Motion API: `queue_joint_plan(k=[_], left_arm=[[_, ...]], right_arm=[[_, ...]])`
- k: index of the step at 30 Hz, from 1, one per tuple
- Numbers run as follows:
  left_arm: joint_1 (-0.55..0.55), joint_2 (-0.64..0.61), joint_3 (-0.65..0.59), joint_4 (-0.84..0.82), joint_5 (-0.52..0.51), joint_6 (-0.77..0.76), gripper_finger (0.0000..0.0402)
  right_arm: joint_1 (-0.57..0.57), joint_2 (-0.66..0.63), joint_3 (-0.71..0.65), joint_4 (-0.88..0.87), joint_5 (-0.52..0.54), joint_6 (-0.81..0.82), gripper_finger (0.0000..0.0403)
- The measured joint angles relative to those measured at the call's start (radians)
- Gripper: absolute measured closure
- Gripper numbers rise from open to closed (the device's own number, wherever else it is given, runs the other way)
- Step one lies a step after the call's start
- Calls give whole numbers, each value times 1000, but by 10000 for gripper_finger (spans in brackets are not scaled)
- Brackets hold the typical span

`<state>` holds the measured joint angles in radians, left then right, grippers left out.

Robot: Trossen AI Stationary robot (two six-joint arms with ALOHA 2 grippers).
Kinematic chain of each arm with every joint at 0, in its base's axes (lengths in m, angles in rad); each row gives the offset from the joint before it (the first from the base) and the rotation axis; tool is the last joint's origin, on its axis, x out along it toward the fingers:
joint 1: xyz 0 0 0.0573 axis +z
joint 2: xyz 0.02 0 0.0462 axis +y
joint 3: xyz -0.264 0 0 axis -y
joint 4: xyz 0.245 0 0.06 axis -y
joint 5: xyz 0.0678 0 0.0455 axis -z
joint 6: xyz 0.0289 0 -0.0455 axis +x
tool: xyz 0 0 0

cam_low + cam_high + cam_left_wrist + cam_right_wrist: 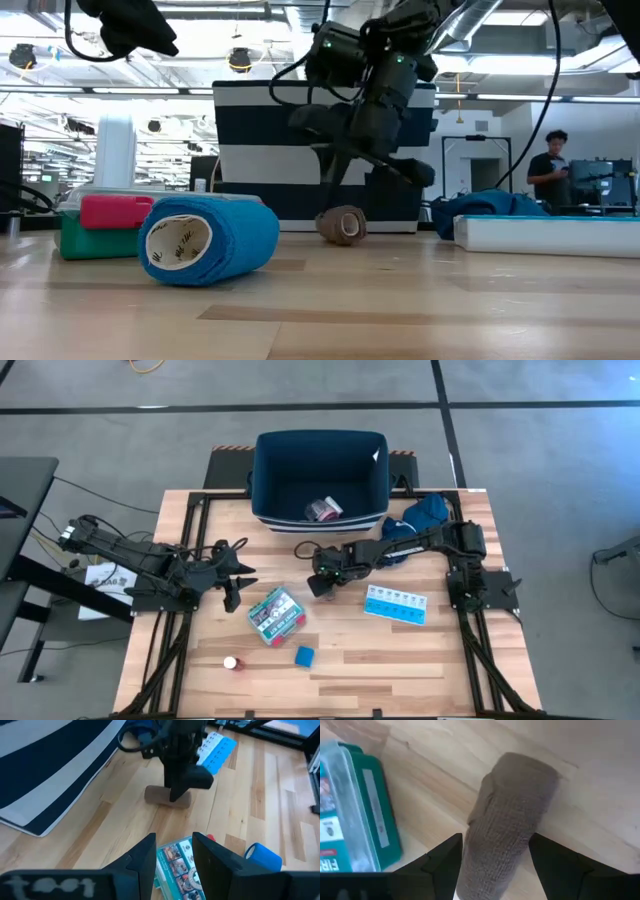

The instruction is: Pick & place medical supplies in basket/bin

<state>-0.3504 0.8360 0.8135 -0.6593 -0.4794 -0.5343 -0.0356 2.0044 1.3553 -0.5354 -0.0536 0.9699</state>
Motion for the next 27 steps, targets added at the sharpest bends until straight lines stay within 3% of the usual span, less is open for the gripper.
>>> queue_joint_plan(k=[14, 23, 27], left_arm=[[-1, 0, 0, -26, -3, 0, 287], [-1, 0, 0, -30, -3, 0, 287], [-1, 0, 0, -33, -3, 0, 287]], right_arm=[[-13, 88, 41, 2, -50, -119, 188], [-13, 90, 108, -38, -50, -256, 292], [-8, 88, 168, -54, -53, -318, 316]])
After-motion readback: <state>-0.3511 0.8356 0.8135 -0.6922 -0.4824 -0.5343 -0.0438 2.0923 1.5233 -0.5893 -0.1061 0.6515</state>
